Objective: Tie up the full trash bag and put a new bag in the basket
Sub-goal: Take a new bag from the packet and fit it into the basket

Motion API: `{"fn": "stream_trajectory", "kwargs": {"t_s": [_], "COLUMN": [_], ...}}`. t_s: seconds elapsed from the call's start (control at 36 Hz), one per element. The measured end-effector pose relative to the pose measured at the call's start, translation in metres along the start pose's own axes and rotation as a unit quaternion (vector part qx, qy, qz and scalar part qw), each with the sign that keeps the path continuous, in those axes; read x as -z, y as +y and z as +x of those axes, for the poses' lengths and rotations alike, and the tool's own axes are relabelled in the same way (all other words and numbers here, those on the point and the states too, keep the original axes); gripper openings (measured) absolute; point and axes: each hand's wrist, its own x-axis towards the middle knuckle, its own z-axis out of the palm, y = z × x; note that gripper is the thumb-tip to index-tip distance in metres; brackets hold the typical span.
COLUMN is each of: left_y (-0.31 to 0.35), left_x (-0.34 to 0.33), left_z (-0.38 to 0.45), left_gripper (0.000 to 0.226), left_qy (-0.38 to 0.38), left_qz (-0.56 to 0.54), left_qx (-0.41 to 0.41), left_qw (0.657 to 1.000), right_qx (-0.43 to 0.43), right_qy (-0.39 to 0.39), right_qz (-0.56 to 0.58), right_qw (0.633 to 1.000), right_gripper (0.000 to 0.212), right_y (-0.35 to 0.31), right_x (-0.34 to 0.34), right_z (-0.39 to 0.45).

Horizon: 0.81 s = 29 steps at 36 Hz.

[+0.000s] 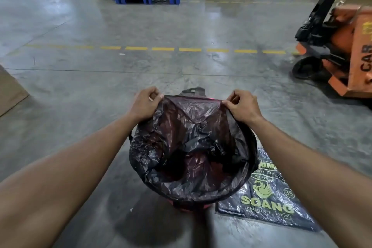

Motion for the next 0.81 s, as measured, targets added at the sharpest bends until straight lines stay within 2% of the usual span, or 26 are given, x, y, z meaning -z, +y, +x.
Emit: {"fn": "stream_trajectory", "kwargs": {"t_s": [0.11, 0.19, 0.33, 0.42, 0.47, 0.53, 0.56, 0.64, 0.69, 0.75, 0.78, 0.81], "left_y": [-0.003, -0.011, -0.011, -0.016, -0.031, -0.041, -0.046, -0.057, -0.073, -0.089, -0.091, -0.094], "left_x": [-0.009, -0.012, -0.013, -0.014, -0.018, -0.017, -0.017, -0.006, 0.001, 0.007, 0.007, 0.005], "left_z": [0.019, 0.034, 0.028, 0.017, 0.016, 0.004, -0.004, -0.027, -0.039, -0.052, -0.059, -0.066], "left_gripper": [0.018, 0.024, 0.02, 0.035, 0.049, 0.052, 0.054, 0.054, 0.062, 0.063, 0.062, 0.06], "left_qy": [-0.018, -0.075, -0.167, -0.246, -0.226, -0.203, -0.214, -0.245, -0.224, -0.22, -0.222, -0.221], "left_qz": [-0.013, -0.038, -0.122, -0.177, -0.203, -0.251, -0.274, -0.314, -0.335, -0.347, -0.347, -0.35], "left_qx": [0.056, 0.143, 0.263, 0.34, 0.349, 0.335, 0.329, 0.327, 0.337, 0.341, 0.347, 0.354], "left_qw": [0.998, 0.986, 0.942, 0.89, 0.887, 0.885, 0.878, 0.857, 0.851, 0.845, 0.842, 0.839], "right_qx": [-0.039, -0.081, -0.152, -0.174, -0.2, -0.217, -0.23, -0.269, -0.268, -0.286, -0.296, -0.298], "right_qy": [0.004, -0.028, -0.097, -0.127, -0.147, -0.179, -0.206, -0.28, -0.308, -0.306, -0.297, -0.285], "right_qz": [0.002, 0.002, 0.071, 0.092, 0.127, 0.163, 0.189, 0.25, 0.273, 0.291, 0.299, 0.309], "right_qw": [0.999, 0.996, 0.981, 0.972, 0.96, 0.946, 0.932, 0.887, 0.871, 0.86, 0.857, 0.857], "right_gripper": [0.024, 0.026, 0.033, 0.024, 0.024, 0.025, 0.032, 0.084, 0.105, 0.107, 0.097, 0.076], "right_y": [-0.001, 0.001, 0.01, 0.015, 0.016, 0.019, 0.024, 0.044, 0.066, 0.086, 0.095, 0.099], "right_x": [-0.007, -0.013, -0.019, -0.019, -0.015, -0.008, -0.004, 0.017, 0.025, 0.03, 0.032, 0.032], "right_z": [0.017, 0.034, 0.052, 0.049, 0.04, 0.027, 0.021, -0.001, -0.013, -0.03, -0.038, -0.046]}}
